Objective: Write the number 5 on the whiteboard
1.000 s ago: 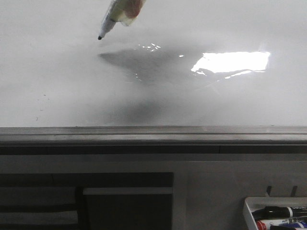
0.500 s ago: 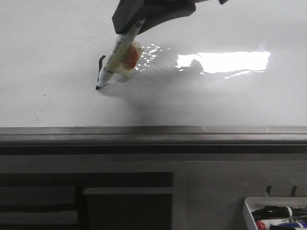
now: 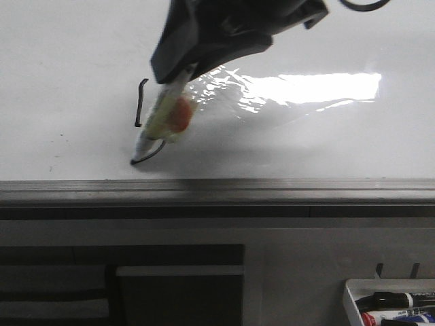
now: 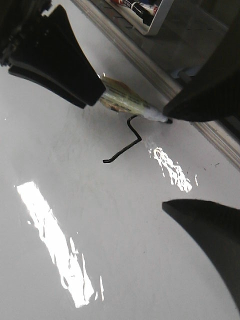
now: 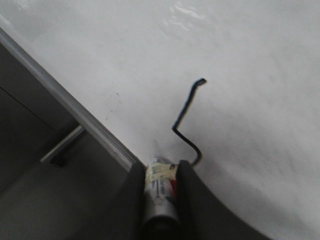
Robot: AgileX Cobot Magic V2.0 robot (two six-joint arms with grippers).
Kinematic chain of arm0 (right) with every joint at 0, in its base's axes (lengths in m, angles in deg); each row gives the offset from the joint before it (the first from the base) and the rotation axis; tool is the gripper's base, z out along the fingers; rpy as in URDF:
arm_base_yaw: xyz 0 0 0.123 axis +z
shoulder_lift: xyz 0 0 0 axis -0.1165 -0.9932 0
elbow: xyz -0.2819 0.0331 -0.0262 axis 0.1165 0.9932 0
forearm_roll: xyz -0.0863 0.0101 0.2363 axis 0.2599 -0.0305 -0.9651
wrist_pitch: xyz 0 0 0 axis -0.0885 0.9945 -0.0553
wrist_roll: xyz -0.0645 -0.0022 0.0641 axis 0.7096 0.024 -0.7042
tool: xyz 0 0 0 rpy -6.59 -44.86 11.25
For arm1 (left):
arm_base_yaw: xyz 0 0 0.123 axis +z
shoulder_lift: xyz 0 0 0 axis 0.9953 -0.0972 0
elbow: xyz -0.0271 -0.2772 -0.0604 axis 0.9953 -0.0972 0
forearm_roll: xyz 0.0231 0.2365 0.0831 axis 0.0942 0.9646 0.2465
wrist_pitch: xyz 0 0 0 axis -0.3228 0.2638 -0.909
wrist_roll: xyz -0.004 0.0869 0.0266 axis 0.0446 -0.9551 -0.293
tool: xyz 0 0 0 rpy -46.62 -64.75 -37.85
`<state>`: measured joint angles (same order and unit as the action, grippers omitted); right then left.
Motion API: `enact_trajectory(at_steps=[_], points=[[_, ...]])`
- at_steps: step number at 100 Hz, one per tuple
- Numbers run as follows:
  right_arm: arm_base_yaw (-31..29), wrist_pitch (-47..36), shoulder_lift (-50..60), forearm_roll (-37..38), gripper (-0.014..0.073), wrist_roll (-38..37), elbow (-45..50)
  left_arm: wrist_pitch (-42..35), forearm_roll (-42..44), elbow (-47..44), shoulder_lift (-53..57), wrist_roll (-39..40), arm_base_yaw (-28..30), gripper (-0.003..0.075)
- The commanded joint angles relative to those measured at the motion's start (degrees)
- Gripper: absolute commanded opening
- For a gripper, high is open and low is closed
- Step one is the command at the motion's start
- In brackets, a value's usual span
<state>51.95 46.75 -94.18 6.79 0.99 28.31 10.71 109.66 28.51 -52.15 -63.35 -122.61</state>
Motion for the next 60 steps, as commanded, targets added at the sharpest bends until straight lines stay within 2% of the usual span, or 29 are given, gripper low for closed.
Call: enact_trajectory(at_steps=[1,21,60], points=[[-0.21,-6.16,0.55,1.48,-0.0061,0.67,-4.30,-3.03,-0.03,1.72,0.05,0.62,0.19,0.0323],[0.54,-0.76,5.28,1.38,-0.0061,0.67,-7.04,-3.03,-0.03,1.72,0.05,0.62,0.19,0.0323],[-3.14,-3.95,5.61,2.22,-0.0061,0.67,-7.04,-3.03,-0.03,1.72,0.05,0.62,0.19,0.0323]])
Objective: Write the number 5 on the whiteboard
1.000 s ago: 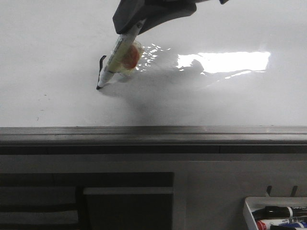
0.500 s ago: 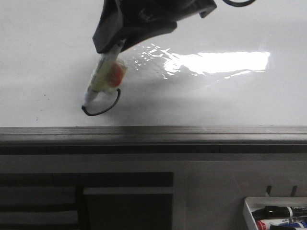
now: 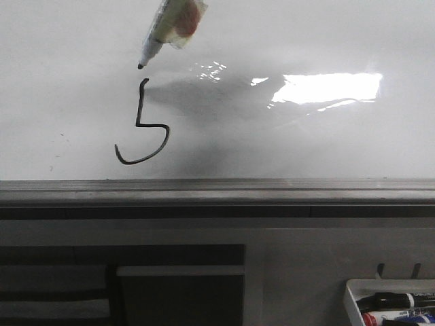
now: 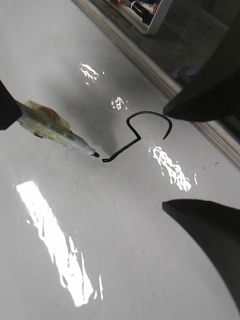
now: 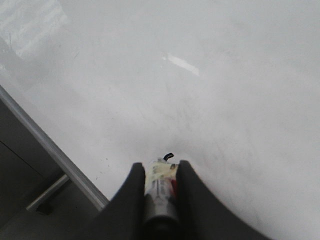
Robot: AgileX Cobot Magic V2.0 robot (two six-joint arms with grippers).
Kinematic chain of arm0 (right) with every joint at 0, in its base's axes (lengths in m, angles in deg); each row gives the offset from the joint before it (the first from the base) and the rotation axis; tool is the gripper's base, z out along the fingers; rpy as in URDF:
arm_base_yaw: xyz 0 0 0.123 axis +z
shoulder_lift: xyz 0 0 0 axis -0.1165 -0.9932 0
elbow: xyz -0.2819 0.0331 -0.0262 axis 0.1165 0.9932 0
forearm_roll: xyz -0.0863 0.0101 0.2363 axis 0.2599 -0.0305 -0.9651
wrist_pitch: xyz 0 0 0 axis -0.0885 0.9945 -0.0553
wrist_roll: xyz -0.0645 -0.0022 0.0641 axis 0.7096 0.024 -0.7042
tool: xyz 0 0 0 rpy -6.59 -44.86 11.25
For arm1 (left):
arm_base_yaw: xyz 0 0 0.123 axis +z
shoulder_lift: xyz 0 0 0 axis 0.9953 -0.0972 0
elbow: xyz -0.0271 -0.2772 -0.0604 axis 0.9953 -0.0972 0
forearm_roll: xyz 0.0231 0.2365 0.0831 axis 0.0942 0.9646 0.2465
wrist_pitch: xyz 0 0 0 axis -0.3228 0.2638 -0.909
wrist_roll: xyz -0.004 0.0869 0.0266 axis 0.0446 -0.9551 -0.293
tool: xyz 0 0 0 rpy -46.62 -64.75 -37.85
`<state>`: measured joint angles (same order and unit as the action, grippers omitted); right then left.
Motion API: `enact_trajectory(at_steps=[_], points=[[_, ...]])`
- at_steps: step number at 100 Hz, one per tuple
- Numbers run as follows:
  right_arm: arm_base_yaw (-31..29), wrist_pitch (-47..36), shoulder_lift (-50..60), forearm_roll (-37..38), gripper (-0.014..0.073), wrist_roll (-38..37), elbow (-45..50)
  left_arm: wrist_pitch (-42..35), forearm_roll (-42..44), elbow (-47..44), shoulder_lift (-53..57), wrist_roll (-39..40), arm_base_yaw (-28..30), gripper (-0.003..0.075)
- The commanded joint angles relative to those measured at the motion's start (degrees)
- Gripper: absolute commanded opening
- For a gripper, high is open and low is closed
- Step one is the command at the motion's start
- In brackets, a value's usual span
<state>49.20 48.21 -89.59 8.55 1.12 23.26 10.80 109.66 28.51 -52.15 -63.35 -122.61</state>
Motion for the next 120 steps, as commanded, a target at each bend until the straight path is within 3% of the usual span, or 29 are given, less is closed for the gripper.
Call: enact_trajectory(at_steps=[1,45,67,90,106,120], points=[[-0.40,-5.51,0.85,0.46,-0.0061,0.54,-1.99,-3.13,-0.03,1.72,0.05,0.62,0.19,0.0323],[-2.62,-7.15,-2.41,0.80,-0.0061,0.54,-1.99,-3.13,-0.03,1.72,0.05,0.62,0.19,0.0323],[-5.70,-0.69,-1.61,2.94,-0.0061,0.54,-1.99,-3.13,0.10,1.72,0.05,0.62,0.19,0.0323],[-5.70,-0.03,0.28,5.20,-0.0061,0.54,-1.99,-4.84,0.10,1.72,0.05,0.62,0.19,0.0323],[-2.68,-0.52,1.13,4.51,-0.0062,0.54,-1.99,-11.59,0.34,1.72,-0.82,0.62,0.19,0.0323],[3.81,-0.52,3.69,4.12,-0.0061,0.54,-1.99,-16.66,0.61,1.72,-4.80,0.62,0.19,0.0323]])
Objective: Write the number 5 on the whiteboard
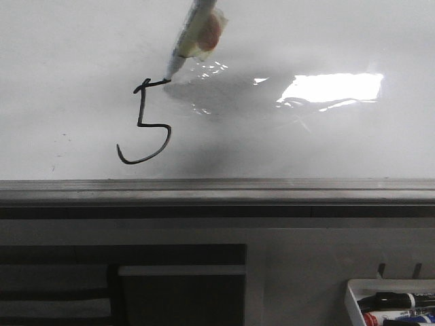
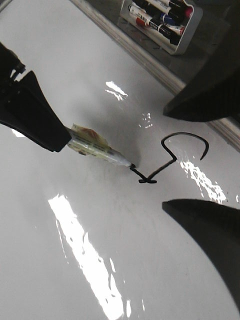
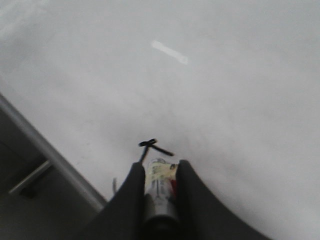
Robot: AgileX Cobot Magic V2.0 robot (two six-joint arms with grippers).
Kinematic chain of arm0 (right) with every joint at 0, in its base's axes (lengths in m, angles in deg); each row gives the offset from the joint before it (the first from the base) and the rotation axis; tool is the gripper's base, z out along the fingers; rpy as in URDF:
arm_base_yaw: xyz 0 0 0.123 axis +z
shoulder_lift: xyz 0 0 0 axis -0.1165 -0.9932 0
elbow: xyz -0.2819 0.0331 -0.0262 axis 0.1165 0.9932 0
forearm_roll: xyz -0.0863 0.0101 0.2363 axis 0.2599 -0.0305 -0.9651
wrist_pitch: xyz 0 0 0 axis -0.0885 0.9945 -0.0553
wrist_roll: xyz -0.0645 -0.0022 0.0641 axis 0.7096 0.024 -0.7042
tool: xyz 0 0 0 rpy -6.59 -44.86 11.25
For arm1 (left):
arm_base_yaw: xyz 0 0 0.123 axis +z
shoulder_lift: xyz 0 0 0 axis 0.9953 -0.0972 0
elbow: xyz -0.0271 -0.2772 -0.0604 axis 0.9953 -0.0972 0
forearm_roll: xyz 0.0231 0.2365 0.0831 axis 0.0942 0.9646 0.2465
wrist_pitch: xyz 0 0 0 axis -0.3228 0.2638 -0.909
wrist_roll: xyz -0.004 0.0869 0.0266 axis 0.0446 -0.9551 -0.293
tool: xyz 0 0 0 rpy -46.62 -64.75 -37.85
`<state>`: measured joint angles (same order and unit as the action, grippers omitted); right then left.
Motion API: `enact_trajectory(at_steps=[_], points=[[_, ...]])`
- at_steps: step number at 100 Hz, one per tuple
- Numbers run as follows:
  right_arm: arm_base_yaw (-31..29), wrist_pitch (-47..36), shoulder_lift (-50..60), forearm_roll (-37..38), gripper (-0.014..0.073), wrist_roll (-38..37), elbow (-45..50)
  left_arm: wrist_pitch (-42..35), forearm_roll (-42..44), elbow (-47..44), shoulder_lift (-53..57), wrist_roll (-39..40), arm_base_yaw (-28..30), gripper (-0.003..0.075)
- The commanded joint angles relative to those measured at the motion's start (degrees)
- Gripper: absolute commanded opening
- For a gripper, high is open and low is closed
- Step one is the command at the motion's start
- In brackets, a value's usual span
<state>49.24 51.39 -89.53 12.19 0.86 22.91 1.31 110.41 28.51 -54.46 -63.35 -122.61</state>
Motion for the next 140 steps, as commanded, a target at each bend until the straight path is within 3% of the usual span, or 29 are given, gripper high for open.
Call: enact_trajectory(at_steps=[1,10,27,76,86,103,121,126,132,140], points=[[4.52,-3.70,3.78,0.48,-0.0061,0.80,-1.64,-7.64,-0.11,1.72,-2.73,0.62,0.19,0.0323],[8.46,-1.68,4.36,0.48,-0.0061,0.80,-1.64,-13.46,1.58,1.82,-6.49,0.62,0.19,0.0323],[11.78,2.45,4.36,0.48,-0.0062,0.80,-1.64,-14.10,1.82,3.41,-13.78,0.62,0.19,0.0323],[12.33,5.01,4.46,-2.95,-0.0061,0.80,-1.64,-18.52,3.39,4.40,-22.28,0.62,0.19,0.0319],[12.33,5.09,4.46,-2.95,-0.0062,0.80,-1.64,-18.52,3.39,4.40,-23.00,0.62,0.19,0.0249],[12.33,5.89,4.46,-2.95,-0.0062,0.80,-1.64,-19.04,3.39,4.40,-23.00,0.62,0.19,-0.0021],[12.33,7.45,4.35,-2.95,-0.0059,0.80,-1.64,-19.08,3.53,4.40,-23.00,0.62,0.19,-0.0020],[12.33,7.61,4.35,-2.95,-0.0029,0.80,-1.64,-19.27,3.53,4.40,-23.00,0.62,0.19,-0.0020],[12.33,7.29,4.35,-2.95,0.0073,0.80,-1.64,-19.31,3.53,4.40,-23.00,0.62,0.19,-0.0020],[12.10,5.80,4.46,-2.68,0.0344,0.80,-1.64,-19.35,3.14,4.40,-23.00,0.62,0.19,-0.0020]])
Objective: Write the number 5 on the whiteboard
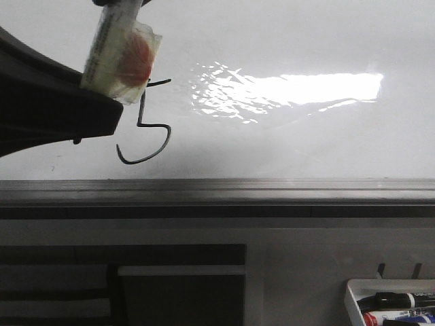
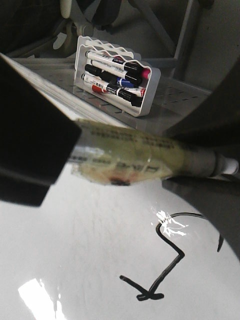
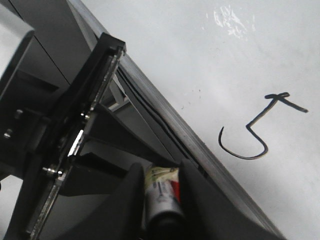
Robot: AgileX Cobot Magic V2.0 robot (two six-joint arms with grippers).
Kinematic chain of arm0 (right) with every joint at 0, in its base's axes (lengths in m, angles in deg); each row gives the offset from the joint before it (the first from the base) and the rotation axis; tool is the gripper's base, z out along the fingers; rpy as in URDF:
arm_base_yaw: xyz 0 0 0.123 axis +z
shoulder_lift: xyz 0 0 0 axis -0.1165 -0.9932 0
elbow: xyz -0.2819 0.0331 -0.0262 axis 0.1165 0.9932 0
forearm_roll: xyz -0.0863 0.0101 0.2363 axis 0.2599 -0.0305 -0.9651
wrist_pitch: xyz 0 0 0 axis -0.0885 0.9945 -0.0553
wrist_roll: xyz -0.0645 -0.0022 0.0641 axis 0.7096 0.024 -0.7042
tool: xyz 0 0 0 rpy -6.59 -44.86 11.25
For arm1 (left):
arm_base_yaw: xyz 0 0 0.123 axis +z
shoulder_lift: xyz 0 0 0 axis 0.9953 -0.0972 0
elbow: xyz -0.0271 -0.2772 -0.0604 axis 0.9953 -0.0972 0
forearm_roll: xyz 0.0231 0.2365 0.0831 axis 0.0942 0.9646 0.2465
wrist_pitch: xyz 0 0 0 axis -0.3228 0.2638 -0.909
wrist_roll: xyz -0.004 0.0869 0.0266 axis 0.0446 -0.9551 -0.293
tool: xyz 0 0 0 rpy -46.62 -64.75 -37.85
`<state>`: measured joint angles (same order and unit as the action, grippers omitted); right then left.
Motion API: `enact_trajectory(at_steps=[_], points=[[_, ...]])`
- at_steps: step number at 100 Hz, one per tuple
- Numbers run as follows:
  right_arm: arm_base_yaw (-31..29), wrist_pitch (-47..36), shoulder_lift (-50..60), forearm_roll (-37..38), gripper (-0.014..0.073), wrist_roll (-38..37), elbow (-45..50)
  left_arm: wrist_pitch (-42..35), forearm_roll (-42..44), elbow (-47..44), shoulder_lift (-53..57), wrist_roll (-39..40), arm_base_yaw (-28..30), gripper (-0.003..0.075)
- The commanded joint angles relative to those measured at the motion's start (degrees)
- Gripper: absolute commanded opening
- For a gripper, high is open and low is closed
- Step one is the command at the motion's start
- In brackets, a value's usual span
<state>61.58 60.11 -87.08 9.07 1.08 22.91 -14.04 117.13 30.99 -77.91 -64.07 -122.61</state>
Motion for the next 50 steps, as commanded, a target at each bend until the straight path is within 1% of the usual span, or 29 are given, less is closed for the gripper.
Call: enact_trajectory(at_steps=[1,3,5,6,7,12,20,23,30,37,50], points=[[-0.36,-3.27,2.01,0.55,0.0363,0.58,-1.64,-4.00,-3.73,1.92,0.57,1.43,0.19,-0.0020],[-0.38,-3.47,2.20,0.86,0.0402,0.58,-1.64,-3.73,-4.41,1.92,0.71,1.72,0.19,-0.0020],[-0.60,-3.66,2.27,1.78,0.0465,0.58,-1.64,-3.53,-5.43,1.92,0.81,2.01,0.19,-0.0020],[-0.55,-3.67,2.40,1.99,0.0465,0.58,-1.64,-3.33,-5.84,1.92,0.81,2.43,0.19,-0.0020],[-0.66,-3.76,2.57,2.39,0.0502,0.58,-1.64,-3.09,-6.81,1.92,0.81,2.69,0.19,-0.0020],[-0.93,-3.76,3.33,3.12,0.0537,0.58,-1.64,-1.84,-11.71,1.92,1.23,4.18,0.19,-0.0020],[-1.51,-3.16,5.00,3.78,0.0519,0.58,-1.64,2.02,-22.17,2.29,1.59,4.68,0.19,-0.0020],[-1.79,-2.88,5.46,3.91,0.0509,0.58,-1.64,4.70,-26.41,2.75,1.59,4.68,0.19,-0.0020],[-1.97,-1.83,6.89,4.28,0.0484,0.58,-1.64,11.43,-32.75,4.62,1.33,4.68,0.19,-0.0021],[-1.97,-0.43,8.11,4.70,0.0463,0.58,-1.64,17.48,-38.22,7.24,0.49,4.68,0.19,-0.0021],[-1.97,0.83,9.03,4.70,0.0451,0.58,-1.64,26.41,-44.65,12.31,-2.91,4.68,0.61,-0.0020]])
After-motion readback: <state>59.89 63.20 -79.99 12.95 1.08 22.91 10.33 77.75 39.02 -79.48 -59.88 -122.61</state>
